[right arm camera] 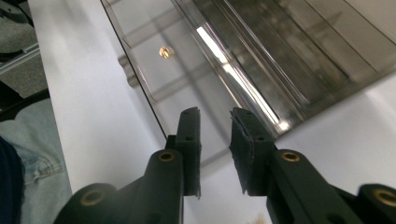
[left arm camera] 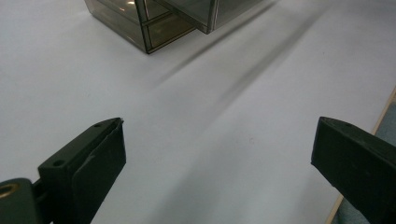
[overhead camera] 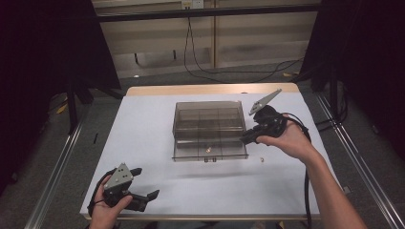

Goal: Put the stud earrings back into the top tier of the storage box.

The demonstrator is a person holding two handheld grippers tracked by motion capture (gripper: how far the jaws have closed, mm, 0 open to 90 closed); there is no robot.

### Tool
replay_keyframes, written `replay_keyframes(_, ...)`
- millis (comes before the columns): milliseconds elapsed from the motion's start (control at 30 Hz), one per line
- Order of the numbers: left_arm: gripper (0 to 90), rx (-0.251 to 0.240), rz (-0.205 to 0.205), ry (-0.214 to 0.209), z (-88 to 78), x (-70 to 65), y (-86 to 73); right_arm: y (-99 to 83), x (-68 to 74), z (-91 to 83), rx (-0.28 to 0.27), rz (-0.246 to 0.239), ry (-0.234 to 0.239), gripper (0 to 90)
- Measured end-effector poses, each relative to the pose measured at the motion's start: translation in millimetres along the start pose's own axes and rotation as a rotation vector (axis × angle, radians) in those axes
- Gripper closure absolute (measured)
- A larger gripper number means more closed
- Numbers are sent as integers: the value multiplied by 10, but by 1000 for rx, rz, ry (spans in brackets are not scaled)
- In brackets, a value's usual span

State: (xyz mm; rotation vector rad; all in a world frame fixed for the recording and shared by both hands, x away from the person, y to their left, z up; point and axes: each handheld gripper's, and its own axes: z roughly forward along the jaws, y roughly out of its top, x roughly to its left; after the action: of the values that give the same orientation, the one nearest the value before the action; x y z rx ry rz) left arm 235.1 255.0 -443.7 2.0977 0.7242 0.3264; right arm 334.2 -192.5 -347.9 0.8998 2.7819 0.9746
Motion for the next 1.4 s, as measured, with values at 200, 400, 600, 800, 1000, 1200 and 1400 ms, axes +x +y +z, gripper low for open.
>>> replay_keyframes(200,31,4,4,0,5,-1,2,-148,-62,-94,-5,39,-23,717)
replay_keyframes(400,31,4,4,2,5,-3,2,-349,-158,-100,9,77,-50,715)
replay_keyframes(600,31,6,3,2,4,1,1,-549,-266,7,92,123,-82,705)
replay_keyframes(800,31,3,5,0,5,-1,0,-666,-322,209,195,134,-93,736)
replay_keyframes(1000,31,6,5,-2,7,0,0,-726,-387,359,253,149,-92,767)
replay_keyframes(1200,31,11,6,0,14,-1,1,-715,-403,489,320,146,-104,778)
replay_keyframes(1400,31,8,1,-3,14,-1,-2,-679,-414,583,342,142,-104,771)
